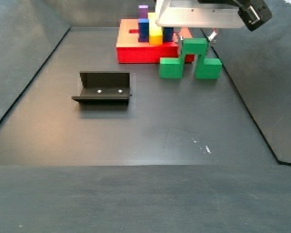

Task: Pick up the green object. Move up. Move to above the board. Insert the green object.
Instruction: Pick up the green object.

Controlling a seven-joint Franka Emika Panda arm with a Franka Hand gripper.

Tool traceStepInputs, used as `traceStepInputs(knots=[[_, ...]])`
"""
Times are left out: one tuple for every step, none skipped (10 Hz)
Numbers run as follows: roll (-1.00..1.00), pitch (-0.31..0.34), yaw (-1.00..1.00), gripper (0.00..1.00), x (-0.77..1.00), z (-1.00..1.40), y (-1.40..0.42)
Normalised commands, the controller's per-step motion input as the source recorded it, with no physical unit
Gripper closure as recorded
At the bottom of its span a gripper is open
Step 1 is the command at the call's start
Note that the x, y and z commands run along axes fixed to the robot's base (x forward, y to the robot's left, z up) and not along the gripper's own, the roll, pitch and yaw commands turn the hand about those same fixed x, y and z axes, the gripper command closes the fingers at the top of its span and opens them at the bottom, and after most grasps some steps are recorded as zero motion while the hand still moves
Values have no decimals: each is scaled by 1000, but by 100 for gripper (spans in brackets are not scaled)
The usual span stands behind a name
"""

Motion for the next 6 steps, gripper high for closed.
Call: traceStepInputs(knots=[[0, 0, 0, 100, 0, 0, 0], [0, 0, 0, 100, 0, 0, 0], [0, 0, 0, 100, 0, 0, 0], [0, 0, 0, 100, 0, 0, 0], [0, 0, 0, 100, 0, 0, 0], [0, 0, 0, 100, 0, 0, 0]])
